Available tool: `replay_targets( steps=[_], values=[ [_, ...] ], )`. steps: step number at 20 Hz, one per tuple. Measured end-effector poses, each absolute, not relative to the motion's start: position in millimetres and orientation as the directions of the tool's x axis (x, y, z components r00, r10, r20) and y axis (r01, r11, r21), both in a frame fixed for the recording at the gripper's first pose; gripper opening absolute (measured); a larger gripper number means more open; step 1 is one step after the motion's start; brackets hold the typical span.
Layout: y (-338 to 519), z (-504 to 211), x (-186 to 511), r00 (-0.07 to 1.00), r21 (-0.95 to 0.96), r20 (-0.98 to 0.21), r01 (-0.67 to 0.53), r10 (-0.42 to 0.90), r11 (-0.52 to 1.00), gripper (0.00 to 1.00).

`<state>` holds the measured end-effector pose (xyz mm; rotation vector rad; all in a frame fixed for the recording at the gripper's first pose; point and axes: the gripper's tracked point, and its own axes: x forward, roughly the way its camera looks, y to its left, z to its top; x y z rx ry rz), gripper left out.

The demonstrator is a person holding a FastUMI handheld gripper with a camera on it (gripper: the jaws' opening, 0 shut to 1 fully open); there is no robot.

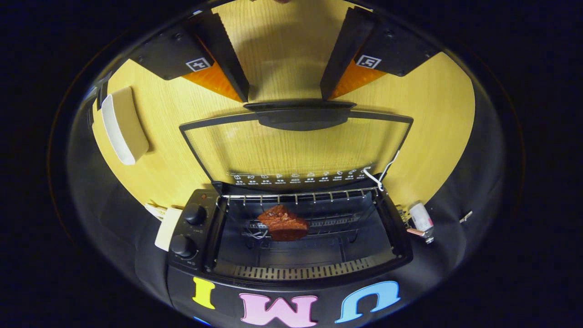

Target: Open the toaster oven, put the food inside, and close the toaster oven door.

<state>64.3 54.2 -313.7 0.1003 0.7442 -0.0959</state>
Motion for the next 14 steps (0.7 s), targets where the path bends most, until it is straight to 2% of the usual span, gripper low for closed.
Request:
replay_targets(
  steps=[14],
  values=[
    [52,-229,73,0.814,0.151,-0.58,0.088,0.017,0.985,0.98]
  ],
)
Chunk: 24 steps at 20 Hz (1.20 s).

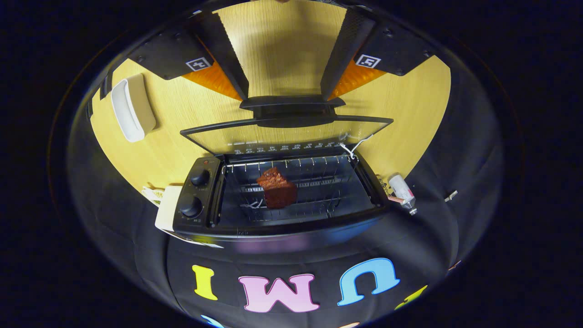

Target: Open the toaster oven, put the food inside, and close the toaster oven door.

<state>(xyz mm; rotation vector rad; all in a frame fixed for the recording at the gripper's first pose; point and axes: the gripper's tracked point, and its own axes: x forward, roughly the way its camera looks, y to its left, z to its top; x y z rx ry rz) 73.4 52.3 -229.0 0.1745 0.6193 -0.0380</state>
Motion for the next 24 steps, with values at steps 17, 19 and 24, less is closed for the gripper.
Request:
replay_targets(
  steps=[17,19,24],
  values=[
    [3,-58,93,0.973,0.121,-0.222,-0.027,0.054,0.992,0.98],
    [-17,-22,73,0.988,0.081,-0.15,-0.014,0.026,0.997,0.98],
    [-57,41,31,0.999,0.09,-0.024,0.046,-0.044,0.995,0.98]
  ],
)
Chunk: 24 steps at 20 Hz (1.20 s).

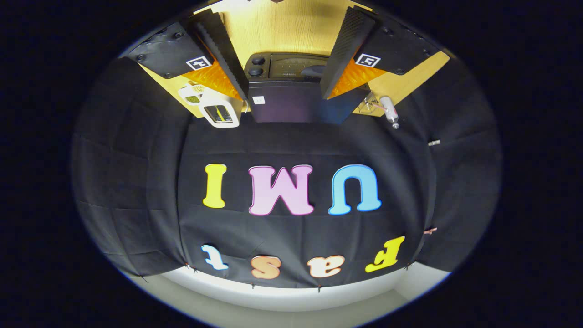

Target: Open the toaster oven, put the food inside, and close the toaster oven door.

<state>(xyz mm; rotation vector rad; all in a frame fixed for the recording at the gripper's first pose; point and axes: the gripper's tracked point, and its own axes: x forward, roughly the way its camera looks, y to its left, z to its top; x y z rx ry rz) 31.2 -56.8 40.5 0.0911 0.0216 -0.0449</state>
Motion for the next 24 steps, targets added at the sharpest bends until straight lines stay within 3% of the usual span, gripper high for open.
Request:
replay_targets(
  steps=[5,15,24],
  values=[
    [-93,55,19,0.994,0.05,0.027,0.109,-0.11,0.993,0.98],
    [-58,88,24,0.995,-0.017,0.095,-0.033,0.034,0.999,0.99],
    [-50,83,26,0.996,0.023,0.056,-0.065,0.064,0.998,0.99]
  ],
)
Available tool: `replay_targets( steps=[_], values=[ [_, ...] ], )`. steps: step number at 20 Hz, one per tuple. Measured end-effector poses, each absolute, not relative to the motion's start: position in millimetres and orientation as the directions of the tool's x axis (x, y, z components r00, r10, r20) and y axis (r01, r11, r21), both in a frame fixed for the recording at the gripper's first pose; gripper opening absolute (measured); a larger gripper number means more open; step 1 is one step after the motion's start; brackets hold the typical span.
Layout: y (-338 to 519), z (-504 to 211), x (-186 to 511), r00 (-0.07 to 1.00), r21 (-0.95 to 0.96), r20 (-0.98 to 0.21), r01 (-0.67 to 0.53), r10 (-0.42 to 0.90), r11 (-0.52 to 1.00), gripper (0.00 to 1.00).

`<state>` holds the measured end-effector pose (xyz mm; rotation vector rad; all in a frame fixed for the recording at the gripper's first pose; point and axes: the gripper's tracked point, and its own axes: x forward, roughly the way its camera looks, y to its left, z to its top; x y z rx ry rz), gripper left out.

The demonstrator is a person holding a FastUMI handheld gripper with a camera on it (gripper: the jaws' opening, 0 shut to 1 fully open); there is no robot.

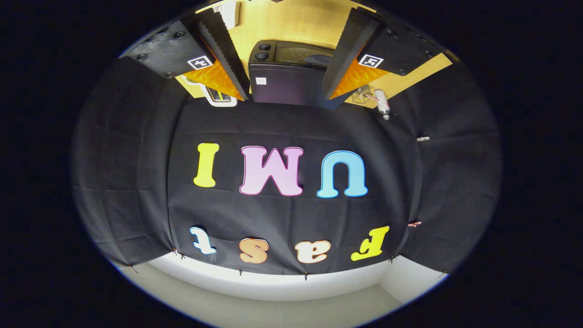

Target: Open the toaster oven, put the food inside, and close the toaster oven door.

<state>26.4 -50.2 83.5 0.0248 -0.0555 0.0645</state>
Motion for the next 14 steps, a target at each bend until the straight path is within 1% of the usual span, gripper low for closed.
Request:
replay_targets(
  steps=[5,14],
  values=[
    [-39,75,20,0.993,0.02,0.037,-0.109,0.109,0.994,0.99],
    [-51,68,20,0.996,0.022,0.023,-0.081,0.081,0.996,0.99]
  ],
)
